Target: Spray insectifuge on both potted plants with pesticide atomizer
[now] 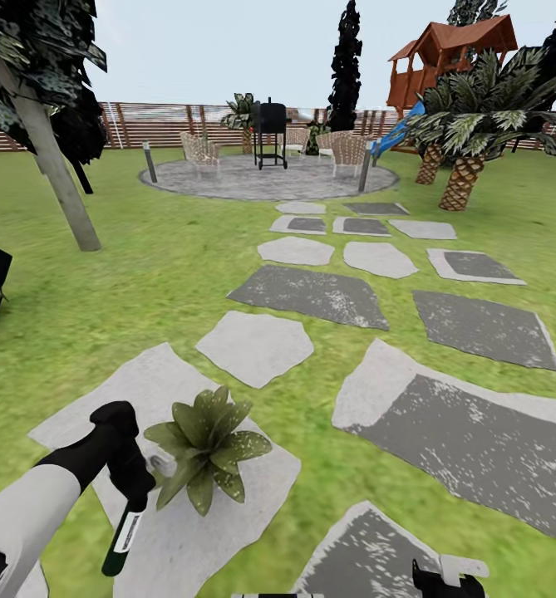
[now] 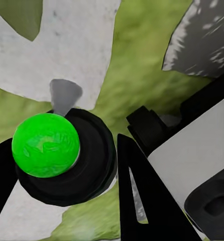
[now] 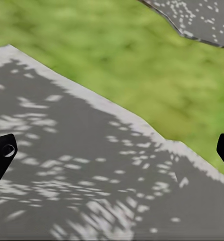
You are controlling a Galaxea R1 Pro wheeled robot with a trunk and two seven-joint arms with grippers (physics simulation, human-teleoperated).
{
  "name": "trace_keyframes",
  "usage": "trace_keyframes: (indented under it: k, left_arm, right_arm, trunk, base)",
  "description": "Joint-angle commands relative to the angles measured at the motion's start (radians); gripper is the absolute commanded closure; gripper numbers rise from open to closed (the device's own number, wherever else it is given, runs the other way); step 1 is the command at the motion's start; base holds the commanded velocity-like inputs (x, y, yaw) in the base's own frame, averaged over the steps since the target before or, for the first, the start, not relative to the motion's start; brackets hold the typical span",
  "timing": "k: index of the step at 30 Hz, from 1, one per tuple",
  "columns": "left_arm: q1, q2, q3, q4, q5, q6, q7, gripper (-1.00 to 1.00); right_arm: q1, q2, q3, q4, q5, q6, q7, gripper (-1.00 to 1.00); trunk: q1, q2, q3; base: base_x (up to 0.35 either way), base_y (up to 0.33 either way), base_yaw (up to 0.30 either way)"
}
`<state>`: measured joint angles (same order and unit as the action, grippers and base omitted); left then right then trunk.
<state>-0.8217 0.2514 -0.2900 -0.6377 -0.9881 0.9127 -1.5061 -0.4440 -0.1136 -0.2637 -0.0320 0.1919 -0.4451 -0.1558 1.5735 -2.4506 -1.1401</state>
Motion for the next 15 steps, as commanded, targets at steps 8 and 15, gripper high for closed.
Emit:
trace_keyframes:
  k: [8, 15]
  left_arm:
    - [0.000, 0.004, -0.001, 0.001, -0.008, 0.010, -0.007, 1.00]
    - [0.039, 0.005, -0.001, 0.000, -0.012, 0.003, 0.048, 1.00]
  right_arm:
    - [-0.001, 0.000, -0.006, 0.001, 0.010, -0.003, -0.005, -1.00]
    - [-0.001, 0.003, -0.006, 0.001, 0.009, -0.003, -0.005, -1.00]
  trunk:
    - [0.000, 0.000, -0.001]
    - [0.000, 0.000, -0.001]
  base:
    - [-0.144, 0.196, -0.047]
    - [-0.003, 0.076, -0.139]
